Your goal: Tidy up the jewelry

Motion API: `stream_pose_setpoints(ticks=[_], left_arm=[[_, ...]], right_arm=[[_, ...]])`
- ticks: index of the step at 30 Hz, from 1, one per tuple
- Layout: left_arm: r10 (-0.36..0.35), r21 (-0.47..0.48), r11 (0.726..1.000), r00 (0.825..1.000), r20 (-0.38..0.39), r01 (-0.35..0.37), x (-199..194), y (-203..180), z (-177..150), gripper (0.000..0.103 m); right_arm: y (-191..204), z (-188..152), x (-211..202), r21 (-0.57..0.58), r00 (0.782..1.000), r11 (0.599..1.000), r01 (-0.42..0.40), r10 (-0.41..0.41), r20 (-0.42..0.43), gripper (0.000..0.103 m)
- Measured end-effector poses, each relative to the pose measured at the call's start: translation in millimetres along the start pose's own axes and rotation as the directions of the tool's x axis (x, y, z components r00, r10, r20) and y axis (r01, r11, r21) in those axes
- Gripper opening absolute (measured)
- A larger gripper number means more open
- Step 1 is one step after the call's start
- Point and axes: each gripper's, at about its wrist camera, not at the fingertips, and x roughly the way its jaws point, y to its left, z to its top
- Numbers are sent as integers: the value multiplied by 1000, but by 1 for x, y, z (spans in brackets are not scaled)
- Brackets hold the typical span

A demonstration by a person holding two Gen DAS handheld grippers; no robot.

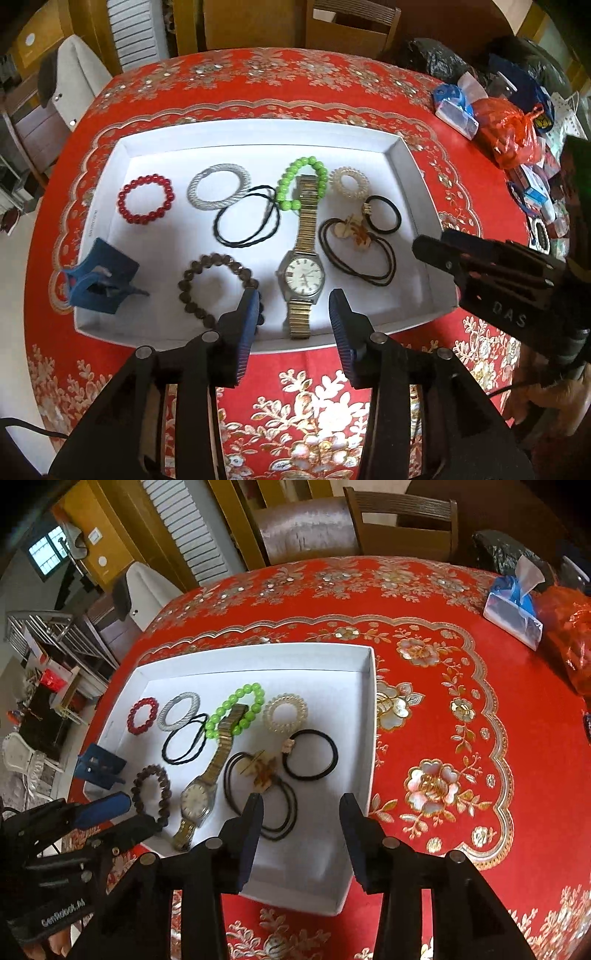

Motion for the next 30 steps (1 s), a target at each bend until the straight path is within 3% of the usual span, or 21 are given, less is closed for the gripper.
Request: stream_pose_setpoints(ticks=[16,18,20,30], left_arm=[[106,-66,993,993,52,-102,-28,28,-18,41],[111,-76,991,993,47,-108,-30,32,-21,41],[122,-89,989,991,54,-117,-34,36,-24,41],[139,-117,985,985,103,-127,-58,48,-37,41]], right_arm=[[41,-20,-17,7,999,1000,-11,11,43,43],[47,-26,-20,4,999,1000,-4,3,51,46],[52,-32,-23,7,998,1000,-1,0,61,59],[79,-50,-39,-7,995,1000,-4,5,96,60]])
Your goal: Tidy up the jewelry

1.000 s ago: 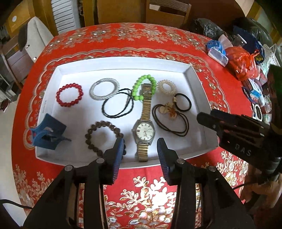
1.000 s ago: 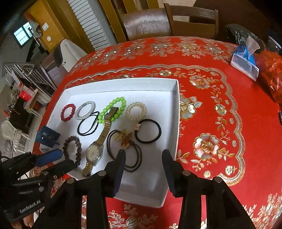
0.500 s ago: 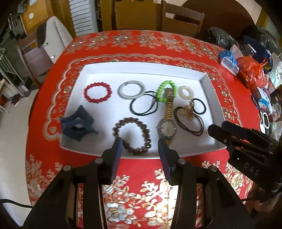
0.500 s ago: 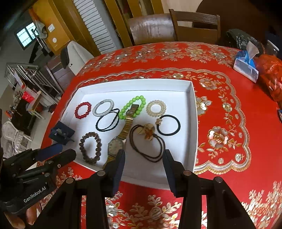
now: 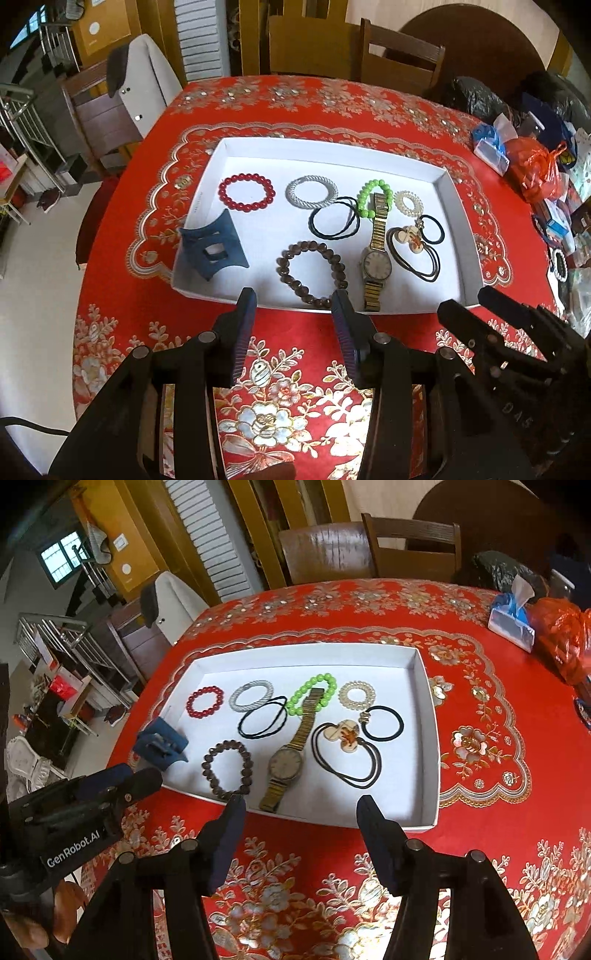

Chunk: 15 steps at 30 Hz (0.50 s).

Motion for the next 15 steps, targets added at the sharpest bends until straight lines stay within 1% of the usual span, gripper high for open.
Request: stream_pose_setpoints(ticks=[6,10,15], left_arm=[[12,11,1000,999,32,-12,-13,4,-5,41],[11,6,1000,999,40,-11,-18,5,-7,41],[13,6,1000,999,42,-13,-20,6,-10,41]], right_arm=[[8,-3,-9,-1,1000,1000,4,-4,18,61],[11,-7,-13,1,1000,1000,6,-6,22,64],[14,-11,-15,-3,1000,1000,7,-7,19,64]])
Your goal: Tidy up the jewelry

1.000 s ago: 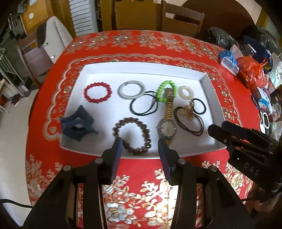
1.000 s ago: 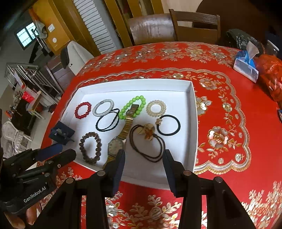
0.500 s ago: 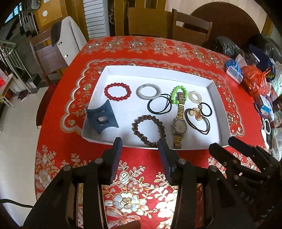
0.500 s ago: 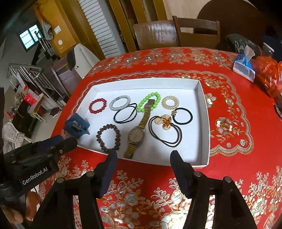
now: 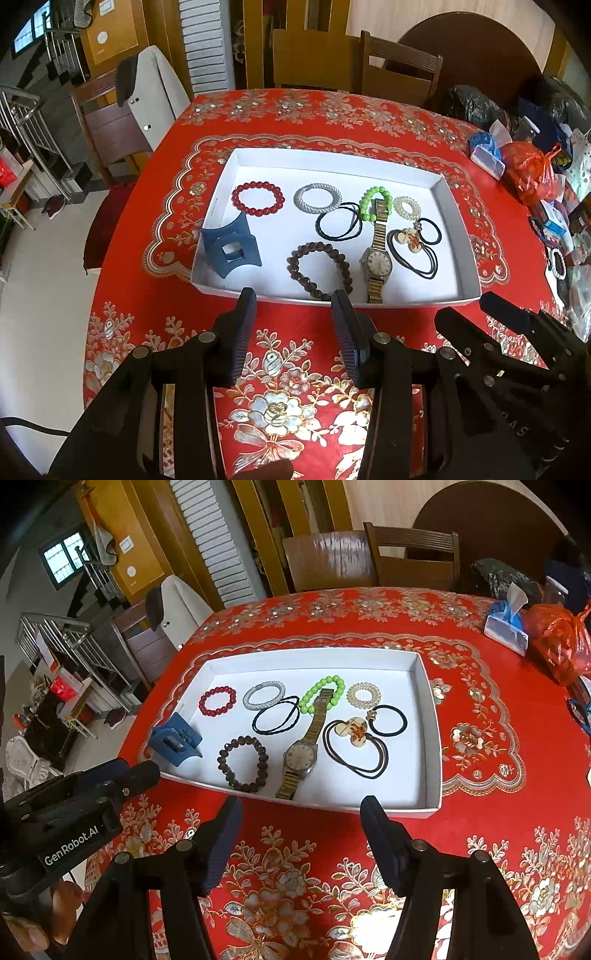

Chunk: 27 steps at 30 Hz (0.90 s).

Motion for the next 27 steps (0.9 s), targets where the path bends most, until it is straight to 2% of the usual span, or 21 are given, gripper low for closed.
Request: stream_pose_setpoints(ticks=[15,27], left_arm=[[12,0,1000,1000,14,-12,-8,3,-5,41],[17,0,1000,1000,-5,-17,-2,3,-7,41]], right_arm=[[4,-3,-2,-8,1000,1000,-5,5,0,64],[3,-4,2,-9,1000,1000,-6,6,-13,65]])
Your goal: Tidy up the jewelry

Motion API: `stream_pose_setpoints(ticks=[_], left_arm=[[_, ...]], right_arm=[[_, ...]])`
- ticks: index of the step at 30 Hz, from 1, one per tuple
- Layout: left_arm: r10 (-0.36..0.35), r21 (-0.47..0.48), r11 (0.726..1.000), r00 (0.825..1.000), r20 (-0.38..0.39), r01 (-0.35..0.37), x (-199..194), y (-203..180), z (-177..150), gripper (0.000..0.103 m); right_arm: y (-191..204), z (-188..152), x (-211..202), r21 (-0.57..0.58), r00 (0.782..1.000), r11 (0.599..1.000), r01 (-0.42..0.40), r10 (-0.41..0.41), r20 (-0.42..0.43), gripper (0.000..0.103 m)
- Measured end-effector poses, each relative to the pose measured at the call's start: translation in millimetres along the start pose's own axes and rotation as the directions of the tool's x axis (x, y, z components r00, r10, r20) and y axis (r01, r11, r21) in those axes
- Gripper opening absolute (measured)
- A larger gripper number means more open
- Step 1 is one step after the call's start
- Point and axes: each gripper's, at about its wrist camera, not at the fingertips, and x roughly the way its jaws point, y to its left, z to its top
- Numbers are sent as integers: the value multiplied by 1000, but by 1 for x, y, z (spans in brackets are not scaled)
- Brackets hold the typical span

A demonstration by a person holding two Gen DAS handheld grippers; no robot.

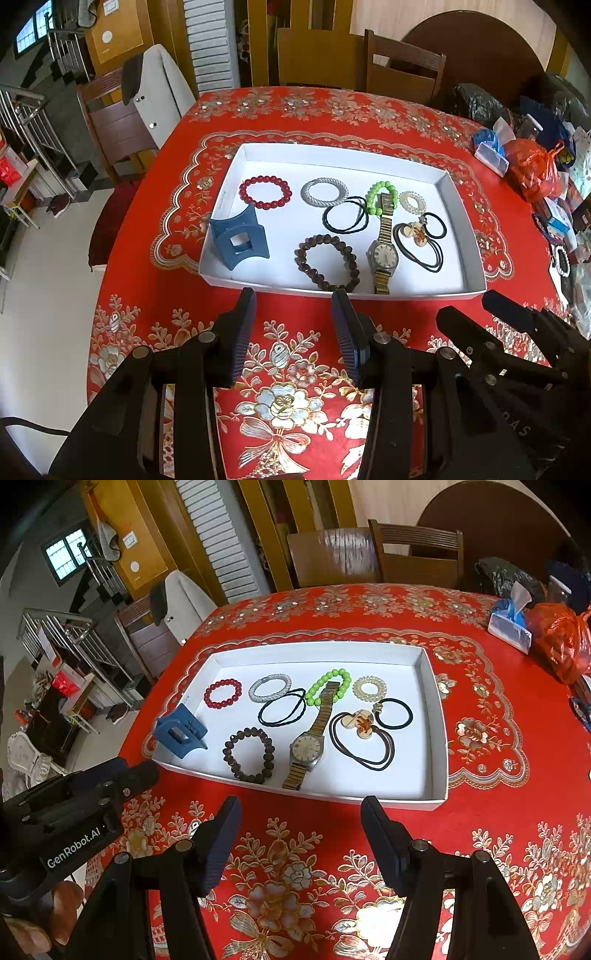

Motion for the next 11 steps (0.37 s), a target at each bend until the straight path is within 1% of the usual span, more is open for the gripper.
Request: stream_pose_setpoints(ticks=[7,9,11], left_arm=[[11,14,1000,1000,10,-11,4,-4,0,41],[14,24,1000,1000,24,-15,5,-5,0,41],[17,30,999,1000,17,-17,8,-7,0,41]], right_arm=[[-5,0,4,6,1000,1000,-3,3,-11,65],[-11,-1,6,15,1000,1000,-5,5,-15,65],[-20,-1,9,24,1000,1000,-8,9,-20,65]])
